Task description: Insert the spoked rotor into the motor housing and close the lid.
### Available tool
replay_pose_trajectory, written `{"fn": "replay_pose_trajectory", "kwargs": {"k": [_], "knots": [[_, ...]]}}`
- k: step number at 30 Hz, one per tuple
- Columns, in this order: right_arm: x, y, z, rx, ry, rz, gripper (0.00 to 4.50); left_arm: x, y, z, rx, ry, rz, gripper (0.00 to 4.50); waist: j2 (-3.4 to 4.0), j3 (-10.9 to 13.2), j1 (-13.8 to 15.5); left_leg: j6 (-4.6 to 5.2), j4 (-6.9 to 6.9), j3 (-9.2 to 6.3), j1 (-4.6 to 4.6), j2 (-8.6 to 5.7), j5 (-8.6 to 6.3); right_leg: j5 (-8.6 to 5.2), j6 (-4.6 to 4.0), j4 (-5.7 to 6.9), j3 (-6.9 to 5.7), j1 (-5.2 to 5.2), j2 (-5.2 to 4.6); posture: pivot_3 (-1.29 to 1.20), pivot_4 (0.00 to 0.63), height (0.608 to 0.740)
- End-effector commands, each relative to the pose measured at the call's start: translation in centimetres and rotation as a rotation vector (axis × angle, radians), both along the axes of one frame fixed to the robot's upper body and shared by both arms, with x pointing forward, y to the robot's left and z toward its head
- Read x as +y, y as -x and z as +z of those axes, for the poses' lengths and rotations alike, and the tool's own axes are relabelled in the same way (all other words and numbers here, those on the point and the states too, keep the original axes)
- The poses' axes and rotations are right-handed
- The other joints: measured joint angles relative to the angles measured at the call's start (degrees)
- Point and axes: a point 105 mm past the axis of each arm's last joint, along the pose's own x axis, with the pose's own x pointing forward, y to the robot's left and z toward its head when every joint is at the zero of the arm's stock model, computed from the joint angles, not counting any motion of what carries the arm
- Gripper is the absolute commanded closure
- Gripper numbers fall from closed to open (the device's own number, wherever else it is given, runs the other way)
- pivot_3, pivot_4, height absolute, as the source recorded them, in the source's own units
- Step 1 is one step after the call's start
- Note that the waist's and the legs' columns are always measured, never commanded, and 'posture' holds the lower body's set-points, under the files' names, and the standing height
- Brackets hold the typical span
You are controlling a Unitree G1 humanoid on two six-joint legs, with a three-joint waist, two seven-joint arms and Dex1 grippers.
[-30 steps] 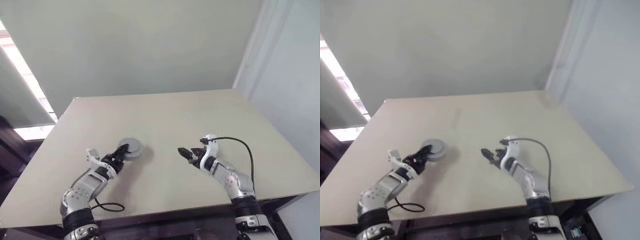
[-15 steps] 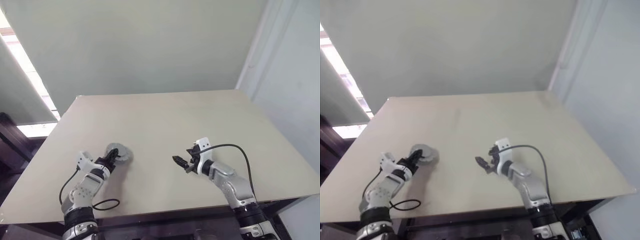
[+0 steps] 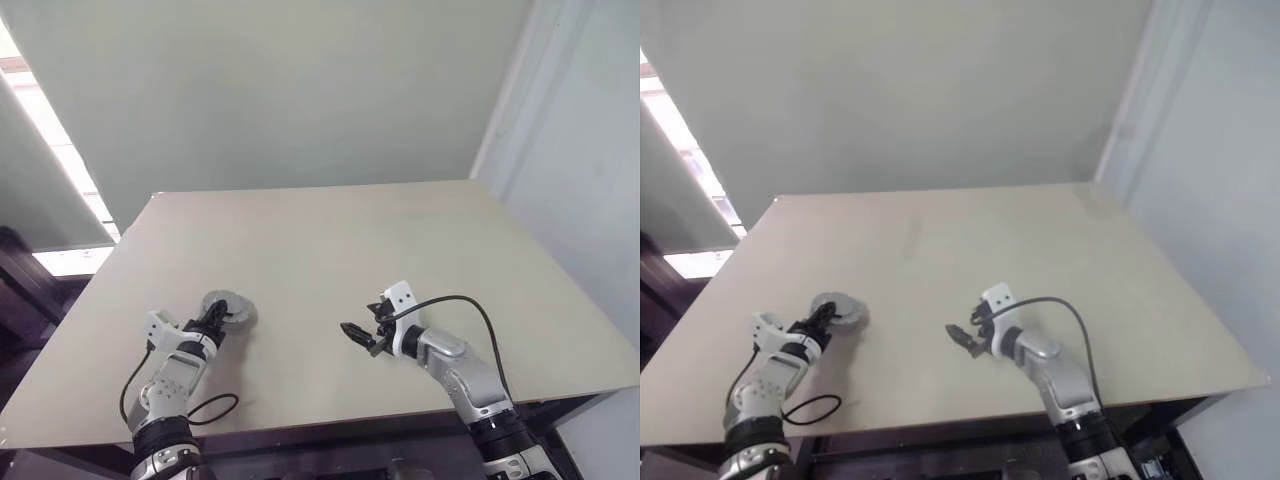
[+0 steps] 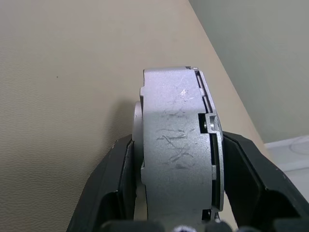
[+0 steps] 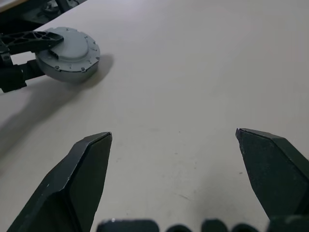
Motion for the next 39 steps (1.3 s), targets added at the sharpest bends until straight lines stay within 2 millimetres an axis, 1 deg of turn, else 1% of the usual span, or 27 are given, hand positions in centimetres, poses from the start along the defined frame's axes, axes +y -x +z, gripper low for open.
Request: {"fn": "replay_pose_trajectory", "kwargs": {"k": [1,5,9,10,13,16,22,25,27,28,29,30,32,34,36,39], "knots": [[0.4,-0.3,1.9,-0.078,-0.015,0.019,0.0,1.6,-0.2,0.9,-0.019,-0.038,0.053,1.37,0.0,0.0,0.0,0.0,0.0,0.0,0.0,0.0,0.0,0.0,0.0,0.0,0.0,0.0,0.0,0.0,0.0,0.74],[0.3,-0.3,1.8,-0.077,-0.009,0.017,0.0,3.0,0.4,0.1,0.03,-0.074,0.11,0.03,-0.02,0.0,0.0,0.0,-0.02,-0.02,-0.01,0.0,0.0,0.0,0.0,-0.01,-0.01,-0.01,0.0,0.0,0.0,0.74],[0.3,-0.3,1.7,-0.075,-0.005,0.018,0.0,3.8,0.7,-0.2,0.068,-0.113,0.148,0.03,-0.03,0.0,0.0,0.0,-0.02,0.03,0.07,0.02,0.0,0.01,-0.01,0.03,0.03,0.01,0.01,0.0,0.0,0.74],[0.3,-0.3,1.7,-0.075,-0.005,0.018,0.0,4.3,0.9,-0.3,0.092,-0.137,0.174,0.03,-0.04,0.0,0.0,0.0,-0.02,0.01,0.07,0.02,0.0,0.01,-0.01,0.03,0.01,0.01,0.01,0.0,0.0,0.74],[0.2,-0.3,1.6,-0.074,-0.001,0.017,0.0,6.6,2.2,-0.6,0.193,-0.246,0.268,0.03,-0.06,-0.1,-0.3,0.0,-0.04,0.05,0.17,0.03,0.0,0.01,-0.01,0.04,0.07,0.06,0.02,0.0,0.0,0.74],[0.1,-0.3,1.5,-0.073,0.001,0.013,0.0,7.9,3.0,-0.2,0.217,-0.27,0.311,0.03,-0.08,-0.1,-0.7,0.0,-0.11,0.12,0.31,0.1,0.0,0.01,-0.02,0.08,0.15,0.08,0.09,0.0,0.0,0.74],[0.0,-0.3,1.4,-0.072,-0.001,0.01,0.0,8.9,4.2,1.6,0.207,-0.294,0.279,0.03,-0.1,-0.1,-0.1,-0.01,-0.08,0.09,0.21,0.07,0.0,0.02,-0.02,0.06,0.13,0.03,0.05,0.0,0.0,0.74],[0.0,-0.4,1.7,-0.084,-0.024,0.003,0.0,9.7,4.7,3.7,0.143,-0.381,0.23,0.03,-0.19,-0.1,0.0,-0.01,-0.03,0.04,0.16,0.04,0.0,0.02,-0.02,0.06,0.07,0.04,0.02,0.0,0.0,0.74],[0.0,-0.5,1.9,-0.095,-0.033,-0.001,0.0,9.6,4.7,4.6,0.102,-0.415,0.174,0.03,-0.2,-0.1,0.1,-0.02,-0.03,0.02,0.13,0.05,0.0,0.01,-0.03,0.06,0.02,0.03,0.01,0.0,0.0,0.74],[-0.3,-0.7,2.1,-0.117,-0.035,-0.015,0.0,9.2,4.4,6.0,0.024,-0.453,0.129,0.03,-0.19,-0.1,0.1,-0.03,-0.03,0.01,0.13,0.05,0.01,0.01,-0.03,0.06,0.01,0.04,0.01,0.0,0.0,0.74],[-0.7,-0.9,2.5,-0.151,-0.029,-0.031,0.0,8.6,4.0,8.0,-0.079,-0.515,0.073,0.03,-0.18,-0.1,0.1,-0.03,-0.03,0.01,0.13,0.04,0.01,0.01,-0.03,0.06,0.01,0.04,0.0,0.0,0.0,0.74],[-1.0,-1.1,2.7,-0.174,-0.025,-0.042,0.0,8.1,3.9,9.4,-0.15,-0.559,0.033,0.03,-0.19,-0.1,0.2,-0.04,-0.04,0.02,0.12,0.04,0.01,0.01,-0.04,0.05,0.01,0.04,0.0,0.0,0.0,0.74],[-1.7,-1.3,3.3,-0.223,-0.026,-0.07,0.0,7.1,3.5,11.2,-0.242,-0.604,-0.027,0.03,-0.18,-0.1,0.2,-0.06,-0.03,0.02,0.09,0.04,0.01,0.0,-0.06,0.03,-0.02,0.03,-0.01,0.0,0.0,0.74],[-2.8,-1.2,4.1,-0.252,-0.049,-0.099,0.0,5.2,3.1,12.3,-0.302,-0.681,-0.126,0.03,-0.15,-0.1,0.2,-0.06,-0.06,0.04,0.1,0.04,0.01,-0.01,-0.06,0.02,0.0,0.03,-0.02,0.0,0.0,0.74],[-3.7,-0.6,4.4,-0.261,-0.055,-0.094,0.0,3.0,2.8,12.7,-0.332,-0.729,-0.247,0.03,-0.13,-0.1,0.3,-0.06,-0.08,0.04,0.09,0.03,0.01,0.0,-0.06,0.02,0.01,0.02,-0.02,0.0,0.0,0.74],[-5.0,0.7,3.6,-0.239,0.015,-0.048,0.0,-0.4,2.7,12.9,-0.374,-0.755,-0.429,0.03,-0.12,-0.1,0.3,-0.04,-0.11,0.09,0.06,0.03,0.0,-0.01,-0.05,-0.03,0.06,0.0,-0.02,0.0,0.0,0.74]]}}
